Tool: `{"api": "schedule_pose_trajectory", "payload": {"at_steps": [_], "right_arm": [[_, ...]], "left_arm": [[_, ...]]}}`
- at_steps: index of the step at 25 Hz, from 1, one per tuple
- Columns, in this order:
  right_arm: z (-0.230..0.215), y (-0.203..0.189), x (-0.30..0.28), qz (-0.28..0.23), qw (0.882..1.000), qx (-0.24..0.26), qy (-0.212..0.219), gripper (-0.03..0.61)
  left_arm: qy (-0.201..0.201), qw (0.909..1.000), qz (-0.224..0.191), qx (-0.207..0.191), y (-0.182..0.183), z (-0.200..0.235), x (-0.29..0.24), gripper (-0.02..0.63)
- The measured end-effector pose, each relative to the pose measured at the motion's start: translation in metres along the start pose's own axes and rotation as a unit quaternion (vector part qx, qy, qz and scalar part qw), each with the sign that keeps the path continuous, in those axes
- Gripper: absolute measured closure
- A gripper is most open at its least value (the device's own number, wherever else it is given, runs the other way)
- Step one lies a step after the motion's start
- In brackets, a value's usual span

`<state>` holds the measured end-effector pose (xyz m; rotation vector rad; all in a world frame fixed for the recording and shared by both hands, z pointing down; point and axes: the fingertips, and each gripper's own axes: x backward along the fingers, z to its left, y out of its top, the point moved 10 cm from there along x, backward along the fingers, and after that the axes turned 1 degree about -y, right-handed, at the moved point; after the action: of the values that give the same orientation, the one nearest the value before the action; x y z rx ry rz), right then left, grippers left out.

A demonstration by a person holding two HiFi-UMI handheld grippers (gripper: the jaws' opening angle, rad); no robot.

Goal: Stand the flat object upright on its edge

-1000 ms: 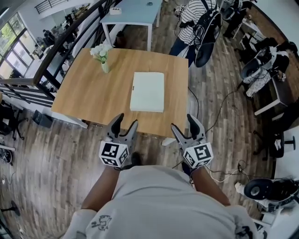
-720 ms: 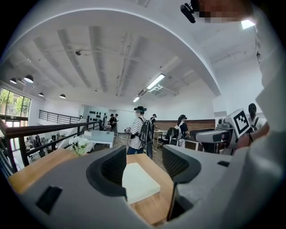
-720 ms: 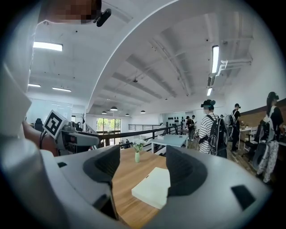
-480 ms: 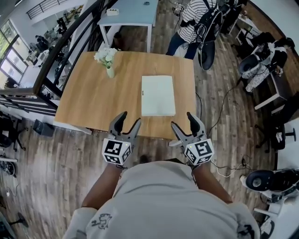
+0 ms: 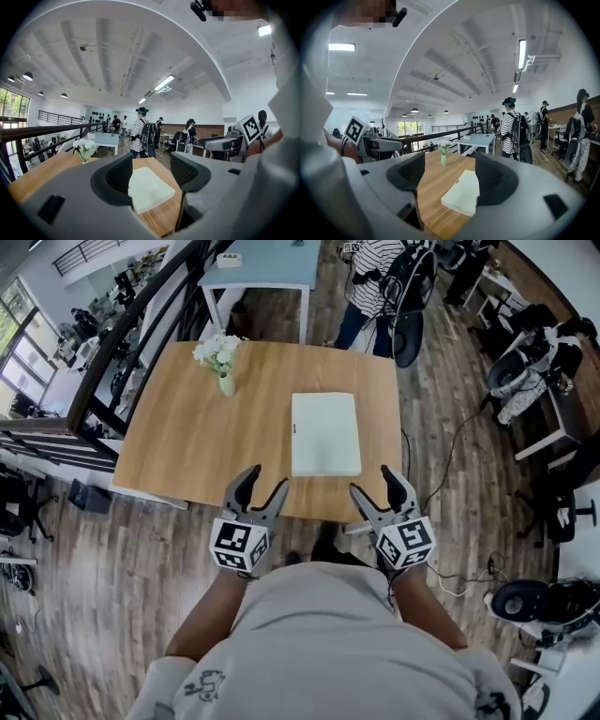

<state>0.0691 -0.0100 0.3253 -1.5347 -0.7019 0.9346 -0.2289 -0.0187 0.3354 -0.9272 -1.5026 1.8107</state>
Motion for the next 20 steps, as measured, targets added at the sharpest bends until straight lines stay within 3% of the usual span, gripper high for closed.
{"api": "schedule_pose_trajectory", "payload": {"at_steps": [10,20], "right_arm": [[-0.035,-0.011,-0.037,0.025,0.999,-0.014,0.014,0.232],[-0.087,-0.034,-0.082,0.093,0.995,-0.022,0.043,0.221]], "left_arm": [[0.013,0.9996,0.024,0.01,-0.008,0.022,-0.028,0.373],[0.021,0.9957,0.08,0.042,-0.035,0.036,-0.084,0.371]]}}
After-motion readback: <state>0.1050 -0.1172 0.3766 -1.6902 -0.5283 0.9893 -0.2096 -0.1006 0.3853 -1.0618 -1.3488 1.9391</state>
